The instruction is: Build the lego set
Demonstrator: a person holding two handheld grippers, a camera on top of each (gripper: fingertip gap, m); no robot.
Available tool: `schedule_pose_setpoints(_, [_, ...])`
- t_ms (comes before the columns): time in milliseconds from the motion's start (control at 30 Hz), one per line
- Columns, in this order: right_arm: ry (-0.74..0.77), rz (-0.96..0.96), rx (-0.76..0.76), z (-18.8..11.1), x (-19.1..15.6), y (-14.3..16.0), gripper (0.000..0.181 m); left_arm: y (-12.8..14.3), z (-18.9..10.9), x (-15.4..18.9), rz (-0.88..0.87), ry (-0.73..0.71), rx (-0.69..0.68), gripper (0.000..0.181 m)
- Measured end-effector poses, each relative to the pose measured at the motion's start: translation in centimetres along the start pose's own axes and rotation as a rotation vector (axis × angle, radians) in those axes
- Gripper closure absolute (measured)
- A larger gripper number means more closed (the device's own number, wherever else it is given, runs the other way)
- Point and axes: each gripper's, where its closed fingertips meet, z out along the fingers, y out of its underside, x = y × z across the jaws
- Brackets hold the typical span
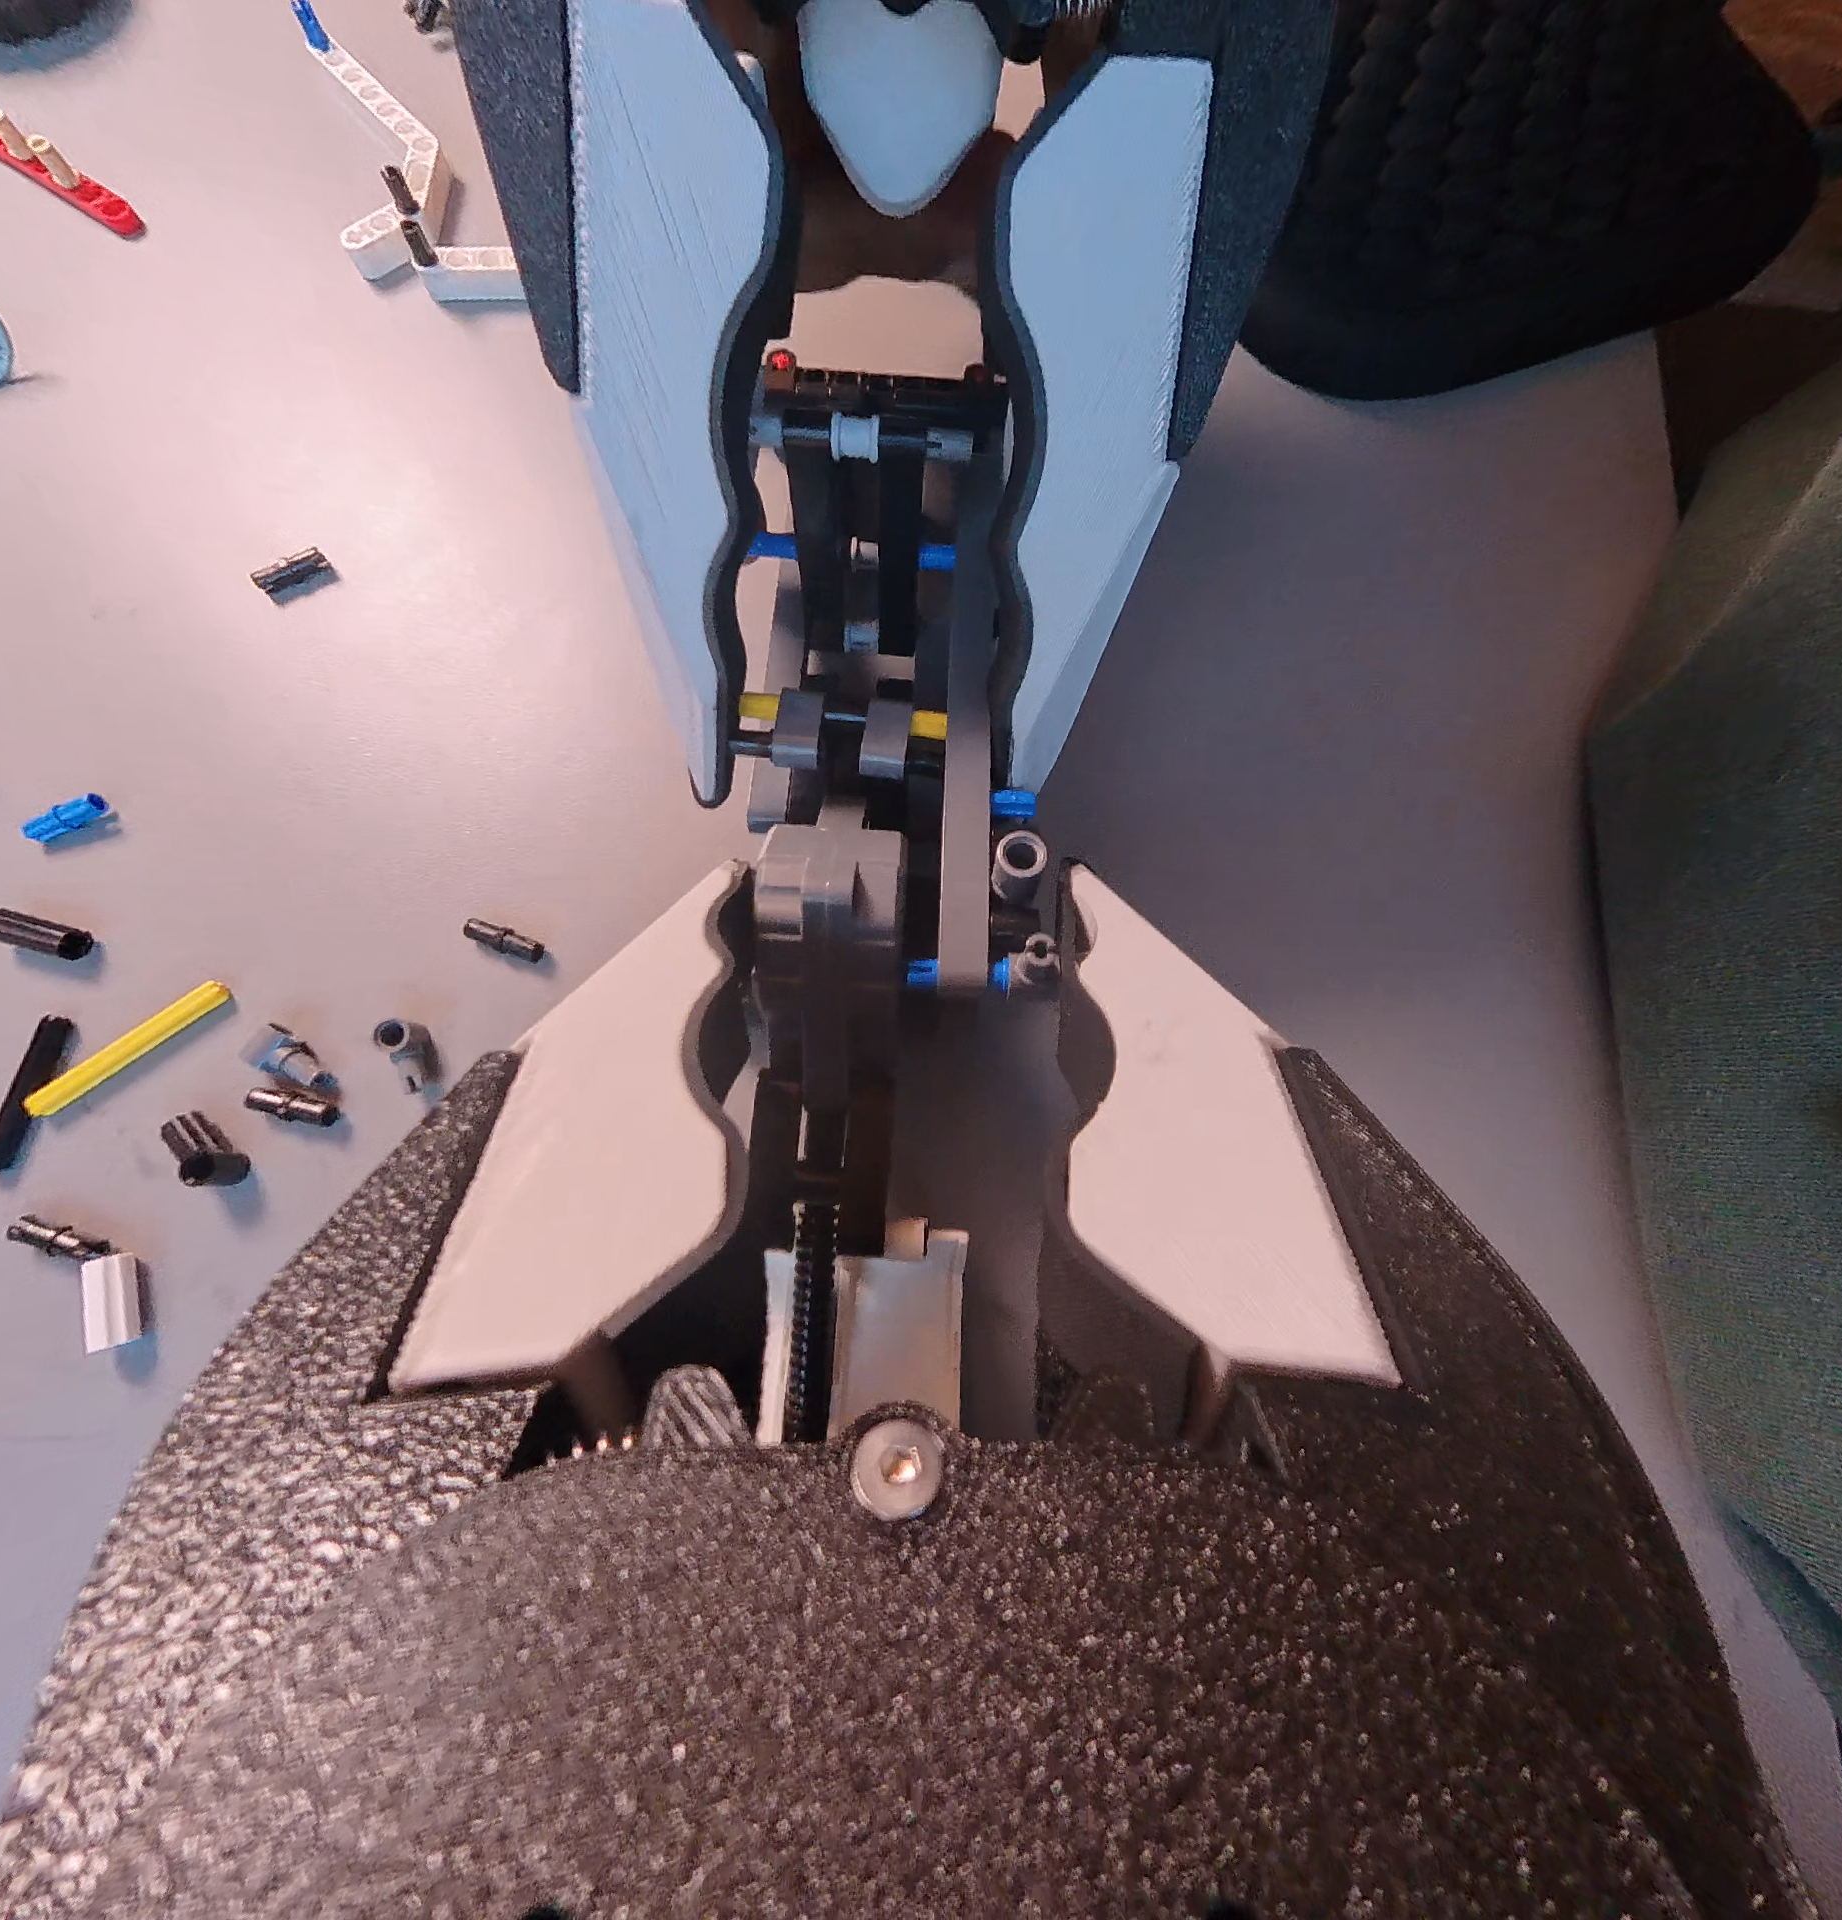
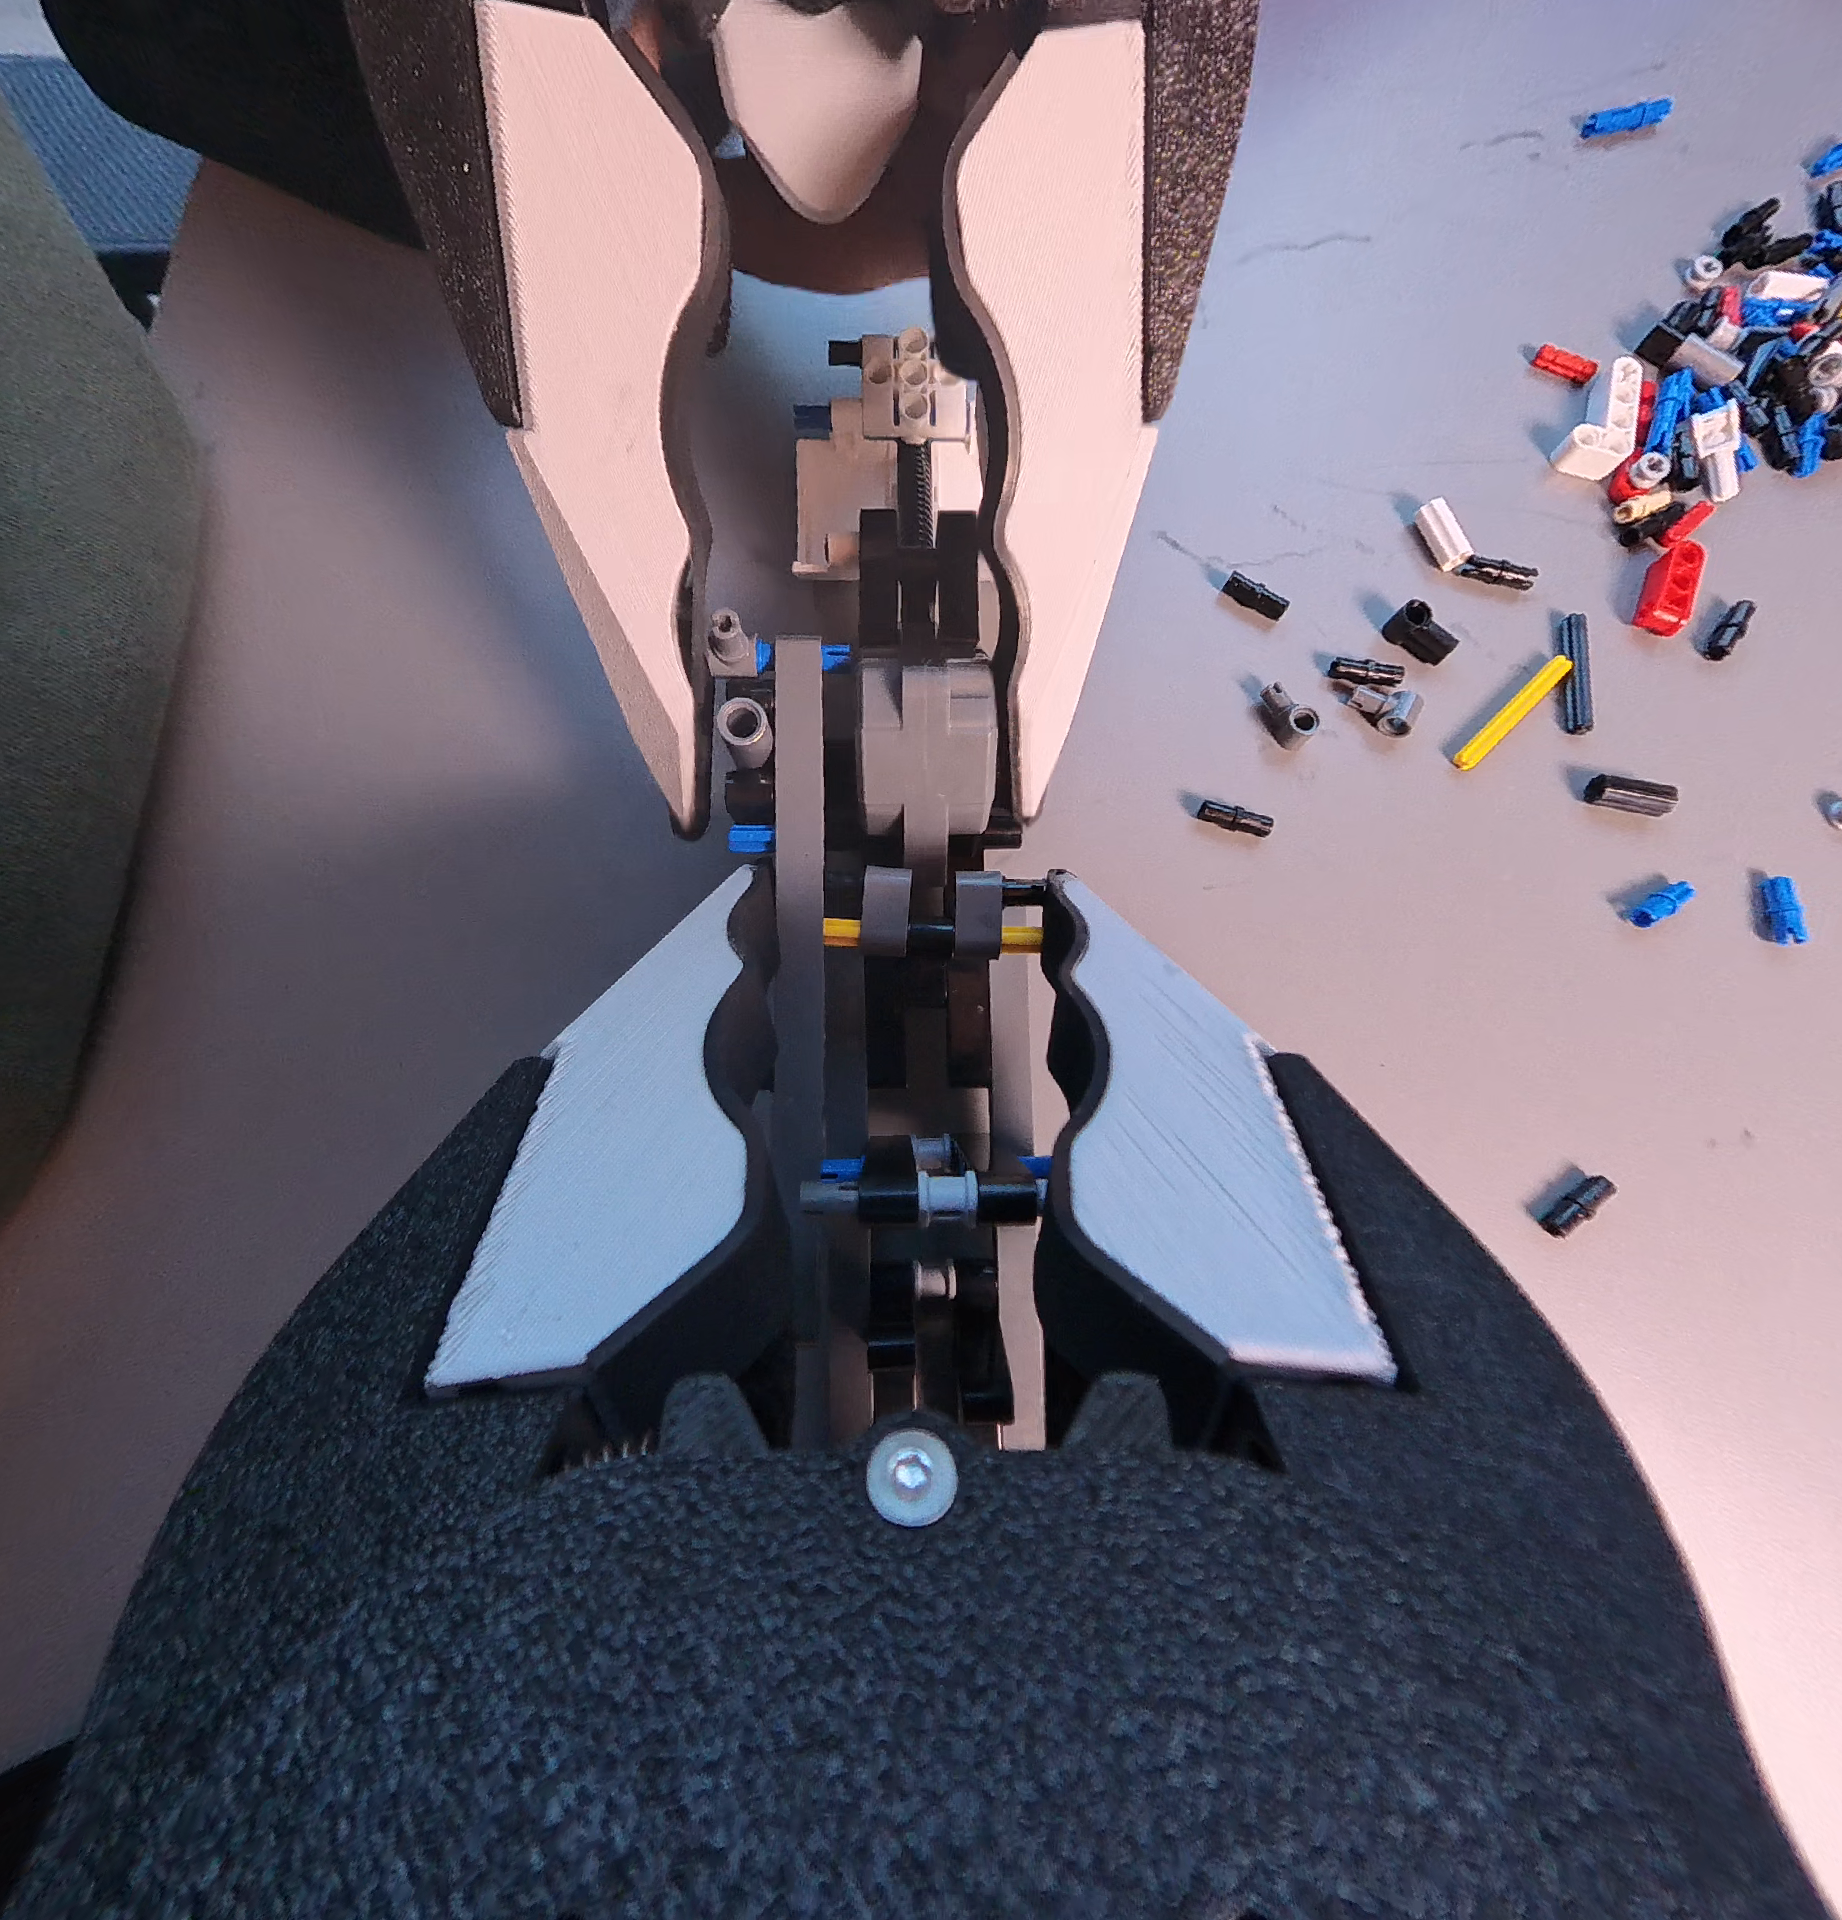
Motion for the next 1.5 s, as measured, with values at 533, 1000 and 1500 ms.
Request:
schedule_pose_setpoints(533, [0.000,-0.031,0.047,-0.6,-0.3,0.4,0.130,6.4,-2.9,-1.3,-0.025,-0.068,-0.162,0.123])
schedule_pose_setpoints(1000, [0.009,-0.035,0.051,0.1,-0.3,-0.2,0.132,-2.0,-5.7,-2.1,0.179,-0.032,-0.105,0.181])
schedule_pose_setpoints(1500, [0.021,-0.007,0.135,-1.0,0.6,-0.5,0.132,9.1,-6.5,-1.2,-0.200,-0.122,-0.063,0.111])
